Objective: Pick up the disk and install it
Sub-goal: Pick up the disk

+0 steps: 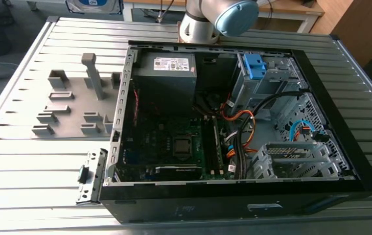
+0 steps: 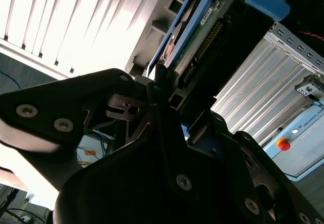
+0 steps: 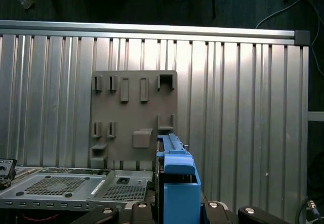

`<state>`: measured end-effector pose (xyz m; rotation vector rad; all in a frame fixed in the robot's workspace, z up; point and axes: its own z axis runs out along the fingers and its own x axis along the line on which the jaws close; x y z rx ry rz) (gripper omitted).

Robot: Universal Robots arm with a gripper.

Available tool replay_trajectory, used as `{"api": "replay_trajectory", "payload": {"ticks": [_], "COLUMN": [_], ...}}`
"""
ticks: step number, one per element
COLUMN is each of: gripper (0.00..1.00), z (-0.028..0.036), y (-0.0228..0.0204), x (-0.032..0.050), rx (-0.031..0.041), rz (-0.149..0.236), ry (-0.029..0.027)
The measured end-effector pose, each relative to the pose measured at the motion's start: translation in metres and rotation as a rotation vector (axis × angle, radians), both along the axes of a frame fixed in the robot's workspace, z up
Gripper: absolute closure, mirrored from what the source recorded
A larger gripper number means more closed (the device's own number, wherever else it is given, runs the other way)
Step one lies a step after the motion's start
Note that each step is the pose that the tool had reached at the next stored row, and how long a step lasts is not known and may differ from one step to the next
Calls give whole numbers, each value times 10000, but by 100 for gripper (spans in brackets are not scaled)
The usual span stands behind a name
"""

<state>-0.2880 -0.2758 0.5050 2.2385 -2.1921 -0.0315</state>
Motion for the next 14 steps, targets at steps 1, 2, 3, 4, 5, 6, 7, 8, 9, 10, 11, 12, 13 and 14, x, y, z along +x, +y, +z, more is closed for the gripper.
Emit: {"api": "replay_trajectory", "payload": {"ticks": [1, 2, 3, 4, 5, 6, 7, 8, 9, 10, 11, 12, 13, 14], "gripper": [64, 64, 64, 64, 64, 64, 64, 64, 64, 64, 64, 64, 64, 64], "z": [-1, -1, 0, -1, -1, 0, -1, -1, 0, 0, 0, -1, 0, 0], "y": [0, 0, 0, 0, 0, 0, 0, 0, 0, 0, 0, 0, 0, 0], "x": [11, 22, 33, 43, 54, 66, 77, 88, 100, 112, 122, 132, 143, 153], "rx": [1, 0, 0, 0, 0, 0, 0, 1, 0, 0, 0, 0, 0, 0], "rz": [0, 0, 0, 0, 0, 0, -1, 0, 0, 0, 0, 0, 0, 0], "ry": [-1, -2, -1, -1, -1, -1, -1, -1, -1, -1, -1, -1, 0, -1]}}
